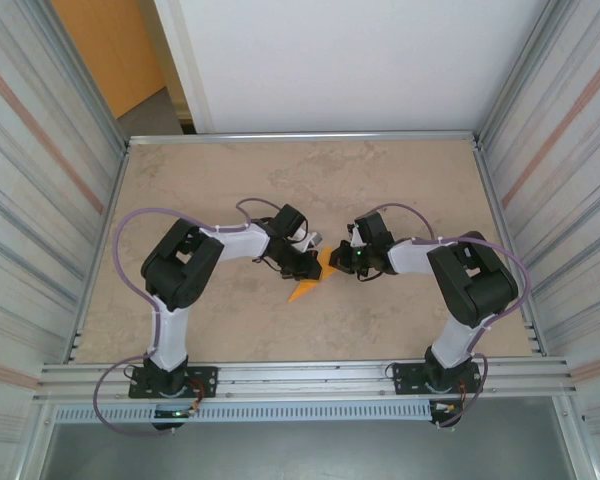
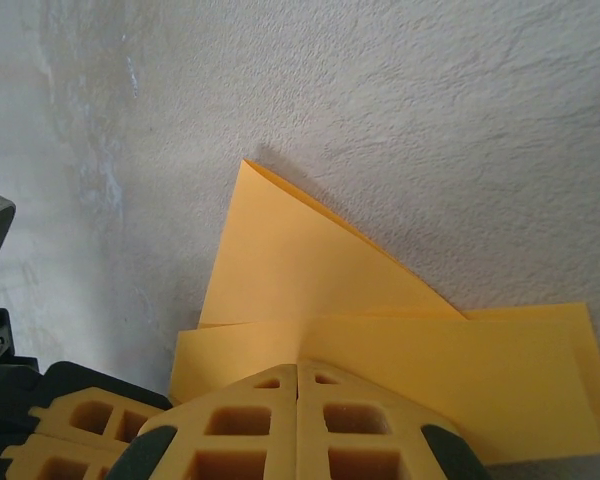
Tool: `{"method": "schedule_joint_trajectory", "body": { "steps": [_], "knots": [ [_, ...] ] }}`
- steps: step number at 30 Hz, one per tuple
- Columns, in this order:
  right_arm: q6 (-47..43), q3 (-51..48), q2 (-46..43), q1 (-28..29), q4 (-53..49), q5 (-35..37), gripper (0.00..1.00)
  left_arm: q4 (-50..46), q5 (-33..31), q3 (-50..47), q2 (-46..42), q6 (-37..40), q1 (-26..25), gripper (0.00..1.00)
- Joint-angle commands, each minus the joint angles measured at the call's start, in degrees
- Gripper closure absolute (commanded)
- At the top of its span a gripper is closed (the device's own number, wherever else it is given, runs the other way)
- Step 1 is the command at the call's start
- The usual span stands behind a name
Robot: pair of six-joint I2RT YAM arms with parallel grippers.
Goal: Fold a paper plane with a square sheet of paper (pick it up from the middle)
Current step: Fold the wing for the fifth time at the center of the table.
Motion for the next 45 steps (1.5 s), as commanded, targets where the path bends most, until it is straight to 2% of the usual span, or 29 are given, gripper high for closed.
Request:
{"method": "schedule_joint_trajectory", "body": {
  "steps": [1, 16, 32, 45],
  "knots": [
    [-2.19, -0.43, 3.81, -0.46, -8.52, 5.08, 0.96, -3.98, -0.93, -0.77, 1.10, 2.06, 0.20, 0.93],
    [-1.89, 1.18, 6.64, -0.76, -12.86, 8.71, 0.97, -3.80, -2.97, -13.23, -5.45, 1.56, 0.06, 0.95],
    [-1.89, 2.08, 7.80, -0.57, -14.17, 9.41, 0.97, -4.69, -4.18, -21.70, -10.12, 0.75, -0.67, 0.96],
    [-1.64, 2.39, 8.35, -0.35, -15.01, 10.36, 0.97, -1.26, -4.46, -30.61, -14.59, -3.06, -1.39, 0.97]
  ]
}}
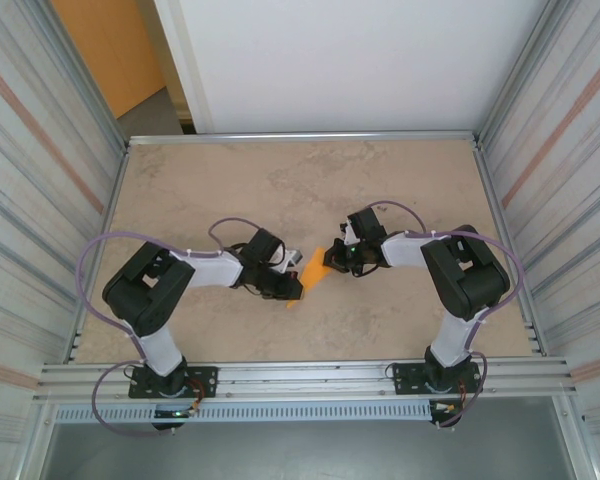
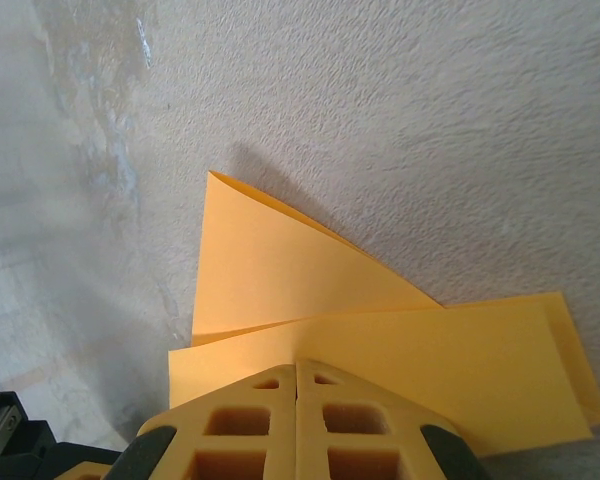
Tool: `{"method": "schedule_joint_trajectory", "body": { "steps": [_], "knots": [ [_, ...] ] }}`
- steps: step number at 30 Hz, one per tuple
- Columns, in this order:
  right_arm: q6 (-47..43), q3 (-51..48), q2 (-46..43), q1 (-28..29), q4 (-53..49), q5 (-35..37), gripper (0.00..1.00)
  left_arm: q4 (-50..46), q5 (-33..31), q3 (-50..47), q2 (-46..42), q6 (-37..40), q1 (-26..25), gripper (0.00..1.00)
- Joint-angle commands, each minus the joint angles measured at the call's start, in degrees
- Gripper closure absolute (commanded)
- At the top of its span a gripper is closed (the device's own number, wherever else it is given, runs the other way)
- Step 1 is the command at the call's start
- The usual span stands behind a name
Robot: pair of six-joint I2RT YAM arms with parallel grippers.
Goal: Fold a paper plane with a square sheet of paper (pick it up from the middle)
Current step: Fold the wing for the fifth time at the center of the table.
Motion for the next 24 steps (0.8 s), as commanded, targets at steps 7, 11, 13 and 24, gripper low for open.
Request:
{"method": "schedule_joint_trajectory", "body": {
  "steps": [7, 11, 13, 24],
  "knots": [
    [-1.26, -2.11, 6.14, -1.16, -10.89, 14.24, 0.97, -14.54, -2.13, -8.93, -2.09, -3.19, -1.38, 0.97],
    [-1.26, -1.84, 6.45, -1.08, -10.99, 14.33, 0.97, -15.13, -2.47, -9.98, -3.87, -3.44, -1.38, 0.97],
    [-1.41, -1.60, 6.46, -0.88, -11.16, 14.12, 0.97, -15.28, -2.54, -10.35, -4.52, -3.58, -1.48, 0.97],
    [-3.44, 1.82, 4.72, 0.64, -13.56, 12.77, 0.96, -20.04, -4.73, -8.07, -10.35, -1.99, -1.60, 0.96]
  ]
}}
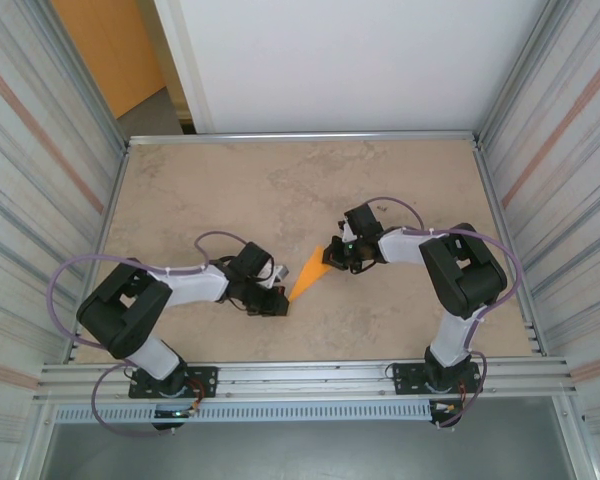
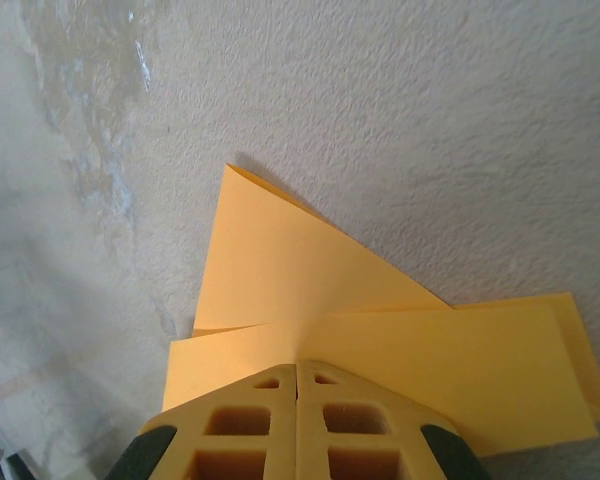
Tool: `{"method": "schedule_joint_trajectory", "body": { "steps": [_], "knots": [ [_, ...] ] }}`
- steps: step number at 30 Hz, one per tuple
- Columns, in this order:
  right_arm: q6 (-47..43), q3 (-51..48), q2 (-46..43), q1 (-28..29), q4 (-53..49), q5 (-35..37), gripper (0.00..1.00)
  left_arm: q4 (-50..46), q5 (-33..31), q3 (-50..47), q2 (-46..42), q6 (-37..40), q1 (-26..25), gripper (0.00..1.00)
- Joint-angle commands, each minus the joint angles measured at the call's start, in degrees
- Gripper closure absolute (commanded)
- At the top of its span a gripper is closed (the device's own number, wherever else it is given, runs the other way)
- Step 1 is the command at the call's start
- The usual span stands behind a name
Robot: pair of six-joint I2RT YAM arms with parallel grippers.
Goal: Fold a paper plane with a square sheet of paper (pick it up from the middle)
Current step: Fold the wing for the fifth time at the center of the table, then turn over a paper plane at the center of the table.
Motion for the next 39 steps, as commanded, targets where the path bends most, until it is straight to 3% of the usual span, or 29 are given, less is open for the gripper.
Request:
{"method": "schedule_joint_trajectory", "body": {
  "steps": [1, 6, 10, 17, 20, 24, 29, 39],
  "knots": [
    [-2.59, -1.04, 3.35, 0.18, -10.00, 9.91, 0.95, -13.08, -2.48, -0.27, -1.16, 1.18, -0.42, 0.96],
    [-4.26, 2.13, -3.10, 1.21, -13.34, 7.37, 0.89, -16.48, -2.69, 4.59, -5.61, 2.69, 3.24, 0.94],
    [-4.08, 5.90, -8.69, 1.56, -17.76, 7.22, 0.80, -19.20, -3.46, 9.56, -7.73, 4.76, 8.02, 0.83],
    [3.76, 11.47, -14.85, 3.79, -29.44, 18.15, 0.47, -23.40, -8.56, 17.51, -8.76, 8.30, 13.54, 0.52],
    [9.37, 13.82, -15.01, 5.44, -34.58, 22.75, 0.40, -23.77, -11.85, 19.29, -9.89, 9.19, 14.95, 0.36],
    [16.05, 17.63, -12.07, 8.89, -39.53, 27.29, 0.36, -23.82, -16.30, 19.59, -11.98, 10.29, 15.85, 0.17],
    [20.48, 25.85, -4.49, 14.08, -45.35, 33.36, 0.30, -21.90, -18.69, 17.12, -14.88, 11.01, 16.92, 0.03],
    [27.79, 39.67, 9.87, 18.10, -55.83, 36.44, 0.26, -21.20, -17.92, 15.70, -15.98, 10.19, 18.85, 0.01]
  ]
}}
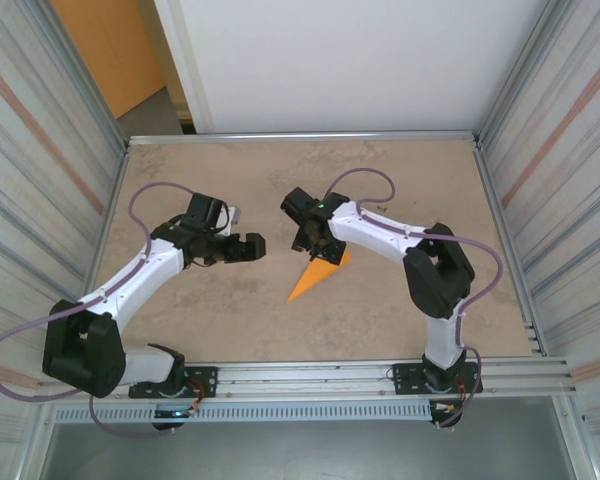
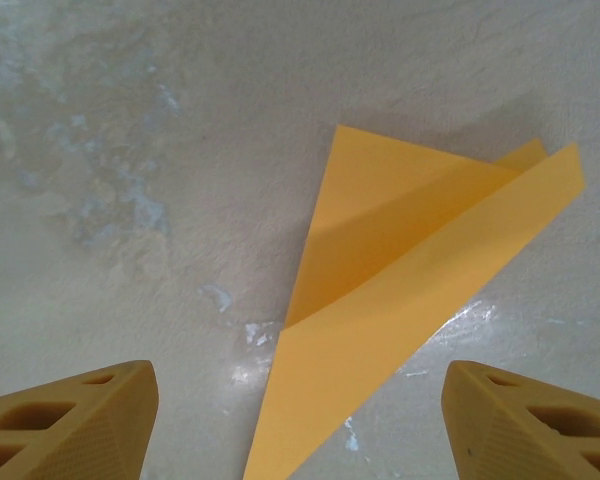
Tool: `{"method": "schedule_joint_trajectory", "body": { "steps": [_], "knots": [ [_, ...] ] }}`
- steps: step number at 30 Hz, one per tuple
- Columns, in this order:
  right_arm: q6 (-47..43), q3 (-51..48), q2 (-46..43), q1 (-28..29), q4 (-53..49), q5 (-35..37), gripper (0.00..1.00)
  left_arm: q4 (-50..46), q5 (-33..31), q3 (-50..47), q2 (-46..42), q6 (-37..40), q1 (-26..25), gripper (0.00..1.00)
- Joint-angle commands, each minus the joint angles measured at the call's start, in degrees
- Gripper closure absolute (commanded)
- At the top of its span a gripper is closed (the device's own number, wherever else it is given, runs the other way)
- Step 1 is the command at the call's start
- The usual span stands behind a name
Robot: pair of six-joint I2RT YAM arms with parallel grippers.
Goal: Fold a paper plane with a square sheet of paper (pick it up from the middle)
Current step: Turn over a paper plane at the center of the table.
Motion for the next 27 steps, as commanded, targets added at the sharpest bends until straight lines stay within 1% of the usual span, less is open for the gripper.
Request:
{"method": "schedule_joint_trajectory", "body": {
  "steps": [1, 7, 12, 21, 27],
  "knots": [
    [4.62, 3.36, 3.32, 0.59, -6.91, 2.62, 0.26, 0.16, -0.49, -0.61, -1.18, 0.34, 0.29, 0.01],
    [6.76, 6.59, 7.75, 1.31, -10.22, 2.68, 0.27, 0.41, 0.16, -0.82, -0.64, -0.01, 0.33, 0.01],
    [9.36, 5.43, 6.68, 1.70, -10.89, 3.43, 0.28, 0.77, 0.59, -0.98, -0.28, -0.15, 0.31, 0.01],
    [12.32, 3.45, 4.91, 2.14, -10.33, 1.67, 0.31, 0.80, 1.21, -0.86, -0.02, -0.27, 0.34, 0.01],
    [11.47, 3.68, 6.15, 1.78, -8.99, -0.16, 0.28, 0.88, 1.39, -1.12, -0.08, -0.37, 0.31, 0.01]
  ]
}}
